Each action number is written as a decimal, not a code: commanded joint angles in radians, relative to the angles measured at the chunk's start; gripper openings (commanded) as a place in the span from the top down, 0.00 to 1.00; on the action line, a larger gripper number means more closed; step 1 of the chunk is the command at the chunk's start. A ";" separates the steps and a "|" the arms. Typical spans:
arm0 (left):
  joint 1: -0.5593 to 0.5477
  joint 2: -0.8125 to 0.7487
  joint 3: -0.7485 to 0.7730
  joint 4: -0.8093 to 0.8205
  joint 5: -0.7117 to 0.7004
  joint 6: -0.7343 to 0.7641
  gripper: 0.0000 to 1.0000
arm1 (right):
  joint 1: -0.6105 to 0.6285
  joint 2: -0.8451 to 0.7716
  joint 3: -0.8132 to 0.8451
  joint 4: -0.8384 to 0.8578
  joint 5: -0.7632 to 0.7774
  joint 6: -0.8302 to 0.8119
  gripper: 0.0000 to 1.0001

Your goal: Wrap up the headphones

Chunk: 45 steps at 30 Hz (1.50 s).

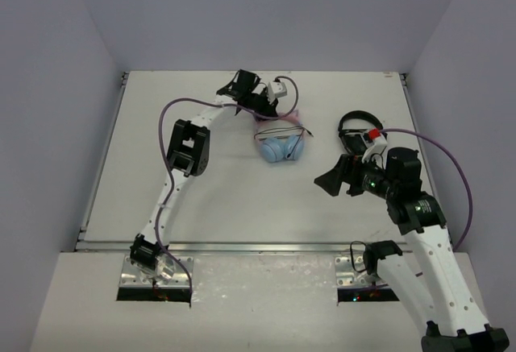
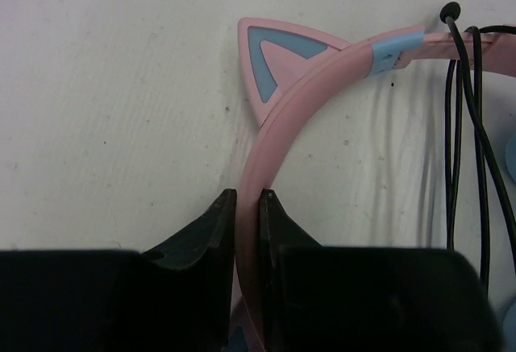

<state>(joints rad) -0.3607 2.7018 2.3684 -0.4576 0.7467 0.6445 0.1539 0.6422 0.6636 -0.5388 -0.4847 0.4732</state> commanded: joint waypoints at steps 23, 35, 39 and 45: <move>-0.047 -0.348 -0.230 0.486 -0.291 -0.150 0.00 | 0.004 0.020 0.043 0.114 0.030 -0.045 0.01; -0.024 -1.230 -0.837 0.270 -1.323 -0.868 0.00 | 0.004 0.149 0.338 -0.180 0.510 -0.159 0.01; -0.024 -1.687 -1.226 0.200 -1.397 -1.009 0.00 | 0.004 0.102 0.398 -0.231 0.525 -0.169 0.01; -0.024 -1.990 -1.296 -0.035 -1.314 -0.991 0.00 | 0.006 0.008 0.370 -0.280 0.489 -0.182 0.01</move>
<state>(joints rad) -0.3847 0.6876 1.1286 -0.3038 -0.5732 -0.3115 0.1547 0.6754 1.0275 -0.7818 -0.0078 0.3134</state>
